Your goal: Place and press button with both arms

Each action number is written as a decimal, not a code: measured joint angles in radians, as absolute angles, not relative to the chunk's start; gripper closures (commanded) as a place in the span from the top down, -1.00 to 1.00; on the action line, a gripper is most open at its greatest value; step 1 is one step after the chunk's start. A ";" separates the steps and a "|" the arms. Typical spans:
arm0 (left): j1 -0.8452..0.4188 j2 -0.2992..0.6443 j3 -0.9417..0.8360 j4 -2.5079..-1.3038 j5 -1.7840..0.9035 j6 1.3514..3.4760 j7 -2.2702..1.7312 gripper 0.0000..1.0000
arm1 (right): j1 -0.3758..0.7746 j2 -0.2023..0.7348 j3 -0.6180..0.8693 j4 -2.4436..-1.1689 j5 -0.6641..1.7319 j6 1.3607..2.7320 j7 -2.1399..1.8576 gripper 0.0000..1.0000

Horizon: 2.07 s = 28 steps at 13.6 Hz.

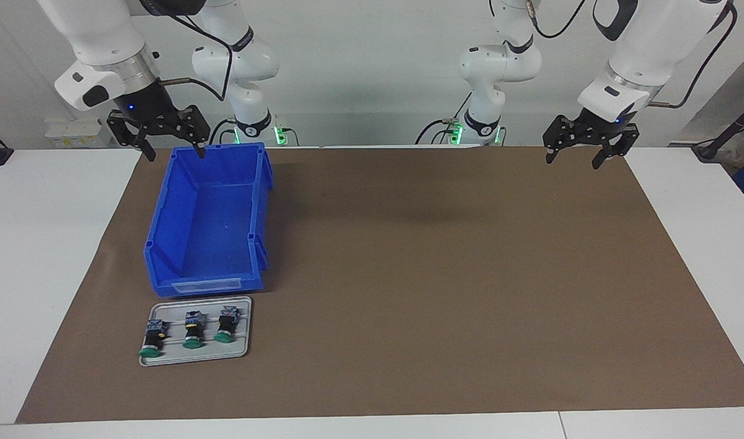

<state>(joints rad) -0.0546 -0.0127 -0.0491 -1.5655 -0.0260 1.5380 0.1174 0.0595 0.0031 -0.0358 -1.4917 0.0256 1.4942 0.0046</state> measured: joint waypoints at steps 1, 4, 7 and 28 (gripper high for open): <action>-0.055 -0.013 -0.049 -1.566 -0.026 1.538 0.117 1.00 | 0.059 0.003 -0.036 -1.492 0.026 1.494 0.005 0.98; -0.055 -0.013 -0.049 -1.566 -0.026 1.538 0.117 1.00 | 0.059 0.003 -0.036 -1.492 0.026 1.494 0.005 0.98; -0.055 -0.013 -0.049 -1.566 -0.026 1.538 0.117 1.00 | 0.059 0.006 -0.037 -1.501 0.026 1.513 0.005 0.96; -0.055 -0.013 -0.049 -1.566 -0.026 1.538 0.117 1.00 | -0.007 0.446 -0.044 -1.635 0.013 2.287 -0.111 0.77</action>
<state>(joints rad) -0.0546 -0.0127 -0.0491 -1.5655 -0.0260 1.5380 0.1174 -0.0067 0.4461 -0.0441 -1.6350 0.0130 2.2873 -0.1114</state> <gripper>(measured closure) 0.000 0.106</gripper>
